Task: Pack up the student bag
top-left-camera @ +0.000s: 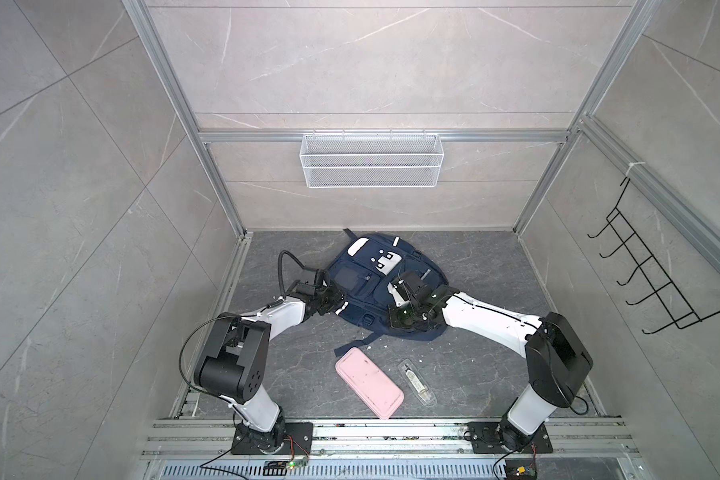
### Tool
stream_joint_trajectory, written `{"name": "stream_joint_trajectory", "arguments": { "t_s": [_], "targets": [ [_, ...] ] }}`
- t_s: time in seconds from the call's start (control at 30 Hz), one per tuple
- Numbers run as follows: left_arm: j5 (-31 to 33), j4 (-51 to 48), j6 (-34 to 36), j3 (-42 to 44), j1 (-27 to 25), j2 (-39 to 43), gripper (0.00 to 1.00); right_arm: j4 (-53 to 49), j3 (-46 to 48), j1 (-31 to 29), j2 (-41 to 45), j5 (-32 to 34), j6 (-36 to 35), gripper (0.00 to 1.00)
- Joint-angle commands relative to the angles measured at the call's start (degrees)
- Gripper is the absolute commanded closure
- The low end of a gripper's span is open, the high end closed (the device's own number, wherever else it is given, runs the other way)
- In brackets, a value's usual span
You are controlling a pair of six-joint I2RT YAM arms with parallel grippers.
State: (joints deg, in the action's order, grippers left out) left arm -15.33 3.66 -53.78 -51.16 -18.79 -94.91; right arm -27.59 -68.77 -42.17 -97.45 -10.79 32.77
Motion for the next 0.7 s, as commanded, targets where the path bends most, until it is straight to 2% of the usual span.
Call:
{"name": "stream_joint_trajectory", "arguments": {
  "t_s": [0.0, 0.1, 0.27, 0.53, 0.67],
  "targets": [
    [-0.3, 4.2, -1.2, -1.4, -1.4, -1.0, 0.87, -1.3, -2.6, -0.4, -1.7, -3.8, -2.6, 1.00],
    [0.3, 4.4, -1.8, -1.3, -2.9, -0.7, 1.00, -2.5, -6.1, -1.6, -5.1, -4.1, -3.3, 1.00],
    [1.1, 5.3, -2.9, -0.3, -3.9, 1.0, 1.00, -4.0, -15.1, -4.3, -12.3, -5.3, -3.5, 1.00],
    [2.6, 5.1, -3.1, 0.9, -3.9, 2.3, 1.00, -4.8, -30.1, -4.7, -23.2, -7.6, -1.1, 1.00],
    [3.1, 3.3, -2.5, 0.8, -3.1, 3.1, 1.00, -5.9, -32.5, -4.6, -25.0, -7.1, -0.7, 1.00]
  ]
}}
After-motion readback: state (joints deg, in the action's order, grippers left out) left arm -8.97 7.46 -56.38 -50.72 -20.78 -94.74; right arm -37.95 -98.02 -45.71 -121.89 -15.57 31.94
